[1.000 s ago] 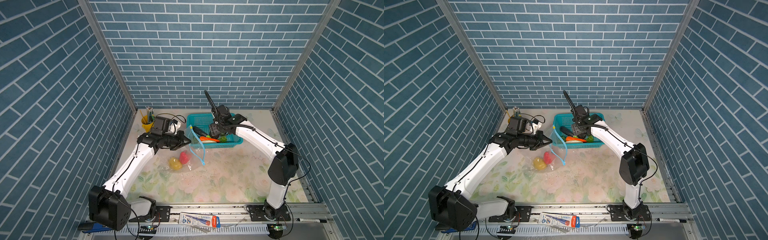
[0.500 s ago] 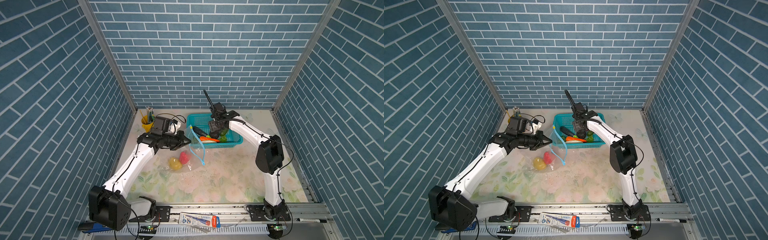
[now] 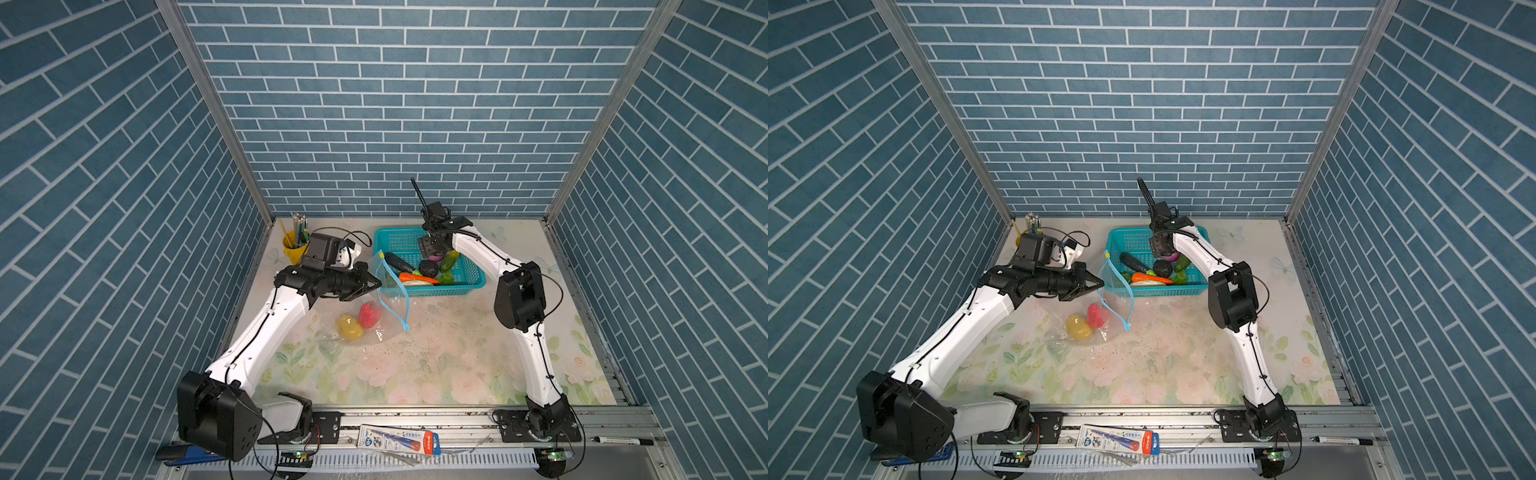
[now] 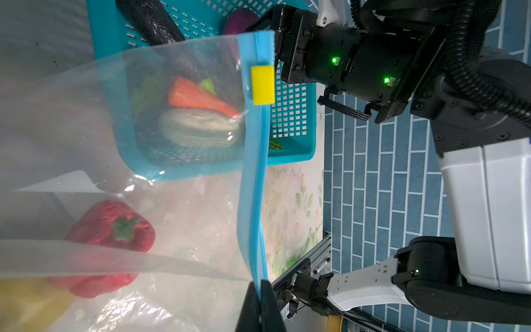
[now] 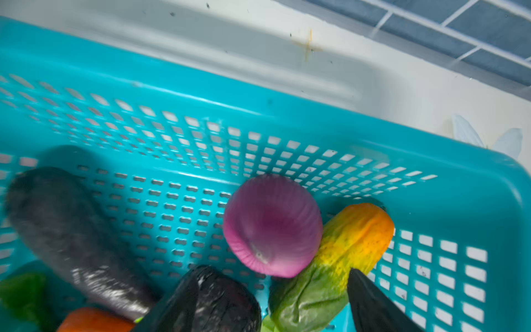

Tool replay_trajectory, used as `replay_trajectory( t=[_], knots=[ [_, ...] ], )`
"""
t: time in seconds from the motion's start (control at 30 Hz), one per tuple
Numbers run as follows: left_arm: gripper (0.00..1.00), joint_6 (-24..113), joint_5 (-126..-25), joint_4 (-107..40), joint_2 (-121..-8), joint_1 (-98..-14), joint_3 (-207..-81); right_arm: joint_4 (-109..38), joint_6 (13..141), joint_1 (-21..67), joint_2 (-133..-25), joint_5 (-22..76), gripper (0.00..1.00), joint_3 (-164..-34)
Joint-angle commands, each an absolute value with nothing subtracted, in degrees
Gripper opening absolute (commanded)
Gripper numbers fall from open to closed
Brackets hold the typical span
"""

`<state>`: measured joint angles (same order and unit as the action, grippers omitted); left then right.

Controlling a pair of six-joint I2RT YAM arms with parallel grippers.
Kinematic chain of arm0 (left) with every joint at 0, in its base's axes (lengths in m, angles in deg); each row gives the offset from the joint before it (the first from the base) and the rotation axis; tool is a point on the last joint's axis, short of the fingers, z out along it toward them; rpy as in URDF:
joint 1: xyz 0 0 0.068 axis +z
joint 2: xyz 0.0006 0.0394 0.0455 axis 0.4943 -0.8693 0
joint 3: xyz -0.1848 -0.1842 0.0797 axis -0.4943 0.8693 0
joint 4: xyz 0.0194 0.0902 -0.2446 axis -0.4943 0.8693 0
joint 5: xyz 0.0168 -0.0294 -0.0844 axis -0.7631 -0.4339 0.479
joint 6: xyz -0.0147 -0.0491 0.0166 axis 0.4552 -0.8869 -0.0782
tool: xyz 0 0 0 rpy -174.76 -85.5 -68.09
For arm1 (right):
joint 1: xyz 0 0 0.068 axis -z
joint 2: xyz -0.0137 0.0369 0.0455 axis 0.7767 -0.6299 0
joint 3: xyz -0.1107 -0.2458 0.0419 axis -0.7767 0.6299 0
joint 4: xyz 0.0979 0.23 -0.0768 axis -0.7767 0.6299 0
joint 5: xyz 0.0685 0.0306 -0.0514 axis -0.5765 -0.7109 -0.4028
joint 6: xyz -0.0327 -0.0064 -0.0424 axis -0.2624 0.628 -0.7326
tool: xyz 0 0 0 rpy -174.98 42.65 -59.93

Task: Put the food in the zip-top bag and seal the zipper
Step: 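Lower the right gripper into the basket onto the red onion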

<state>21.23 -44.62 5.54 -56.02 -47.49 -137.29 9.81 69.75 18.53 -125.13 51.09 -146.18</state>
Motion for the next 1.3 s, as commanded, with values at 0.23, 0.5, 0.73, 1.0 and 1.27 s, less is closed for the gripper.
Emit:
replay_trajectory(
  t=[0.23,0.5,0.73,1.0,1.27],
  knots=[
    [0.00,22.7,-45.0,6.6,-56.9,-47.3,-138.0,11.6,68.9,19.3,-130.0,50.5,0.89,-152.6],
    [0.00,22.8,-45.0,6.6,-57.0,-47.3,-137.9,12.3,68.8,19.5,-133.4,50.8,0.90,-155.9],
    [0.00,22.9,-44.9,6.6,-57.3,-47.3,-137.9,12.4,68.5,19.7,-135.6,50.6,0.90,-158.1],
    [0.00,22.9,-44.9,6.7,-57.3,-47.2,-138.1,13.0,68.0,19.9,-138.4,50.2,0.91,-160.8],
    [0.00,22.9,-44.8,6.6,-57.9,-47.3,-138.3,13.3,67.8,19.9,-139.3,49.9,0.85,-161.2]
  ],
)
